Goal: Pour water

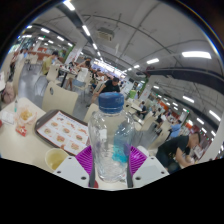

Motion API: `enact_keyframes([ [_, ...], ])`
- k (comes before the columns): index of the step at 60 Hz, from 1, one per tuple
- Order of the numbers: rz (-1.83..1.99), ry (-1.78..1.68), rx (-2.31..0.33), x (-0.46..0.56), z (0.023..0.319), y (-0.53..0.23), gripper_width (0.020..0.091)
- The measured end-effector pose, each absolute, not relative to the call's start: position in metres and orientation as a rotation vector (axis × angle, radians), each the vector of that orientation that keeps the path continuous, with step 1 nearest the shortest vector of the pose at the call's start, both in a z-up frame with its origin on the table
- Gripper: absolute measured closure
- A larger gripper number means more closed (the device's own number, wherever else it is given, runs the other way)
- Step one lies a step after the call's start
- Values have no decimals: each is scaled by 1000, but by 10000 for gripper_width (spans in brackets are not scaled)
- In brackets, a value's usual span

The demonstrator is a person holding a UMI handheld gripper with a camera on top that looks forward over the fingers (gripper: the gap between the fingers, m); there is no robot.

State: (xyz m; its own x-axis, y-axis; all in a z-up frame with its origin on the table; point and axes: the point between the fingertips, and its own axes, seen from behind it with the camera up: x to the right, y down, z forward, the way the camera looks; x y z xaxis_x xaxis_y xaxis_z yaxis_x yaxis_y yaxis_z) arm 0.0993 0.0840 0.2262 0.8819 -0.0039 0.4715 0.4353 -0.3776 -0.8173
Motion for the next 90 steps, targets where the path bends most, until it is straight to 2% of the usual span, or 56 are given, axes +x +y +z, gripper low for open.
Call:
enact_keyframes([
  [8, -175, -114, -1973, 104, 186, 88, 678],
  [13, -50, -54, -2006, 102, 149, 92, 677],
  [30, 78, -18, -2085, 105, 58, 92, 671],
  [41, 62, -51, -2024, 104, 59, 90, 649],
  [50, 44, -45, -2060, 106, 57, 87, 535],
  [52, 32, -42, -2092, 108, 52, 84, 492],
  [57, 18, -42, -2144, 107, 52, 72, 237],
  [60, 14, -48, -2156, 105, 57, 62, 265],
  [82, -74, 42, -2272, 77, 143, -70, 255],
  [90, -71, 47, -2268, 60, 162, -104, 254],
])
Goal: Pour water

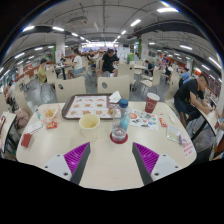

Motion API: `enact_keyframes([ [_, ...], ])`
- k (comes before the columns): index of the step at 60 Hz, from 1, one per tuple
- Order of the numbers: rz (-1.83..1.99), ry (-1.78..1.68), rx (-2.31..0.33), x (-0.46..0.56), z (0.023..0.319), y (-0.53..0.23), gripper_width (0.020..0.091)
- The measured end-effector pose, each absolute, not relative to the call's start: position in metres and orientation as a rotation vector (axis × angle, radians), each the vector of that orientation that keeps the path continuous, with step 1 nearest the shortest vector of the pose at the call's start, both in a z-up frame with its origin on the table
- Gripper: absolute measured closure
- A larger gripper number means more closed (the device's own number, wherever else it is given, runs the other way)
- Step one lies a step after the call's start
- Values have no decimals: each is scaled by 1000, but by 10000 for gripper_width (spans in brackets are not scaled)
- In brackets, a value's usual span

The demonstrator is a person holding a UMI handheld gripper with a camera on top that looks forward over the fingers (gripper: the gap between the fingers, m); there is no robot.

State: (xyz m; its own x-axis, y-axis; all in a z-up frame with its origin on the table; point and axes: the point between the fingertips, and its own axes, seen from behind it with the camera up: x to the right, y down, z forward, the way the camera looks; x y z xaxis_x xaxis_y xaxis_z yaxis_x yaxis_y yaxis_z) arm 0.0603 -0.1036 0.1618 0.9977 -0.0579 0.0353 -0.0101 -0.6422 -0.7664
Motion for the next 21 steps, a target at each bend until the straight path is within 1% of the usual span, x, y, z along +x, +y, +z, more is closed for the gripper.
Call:
enact_keyframes([
  [5, -77, 31, -2275, 52, 165, -117, 255],
  [12, -70, 24, -2296, 42, 162, -132, 257],
  [21, -74, 3, -2276, 36, 167, -131, 252],
])
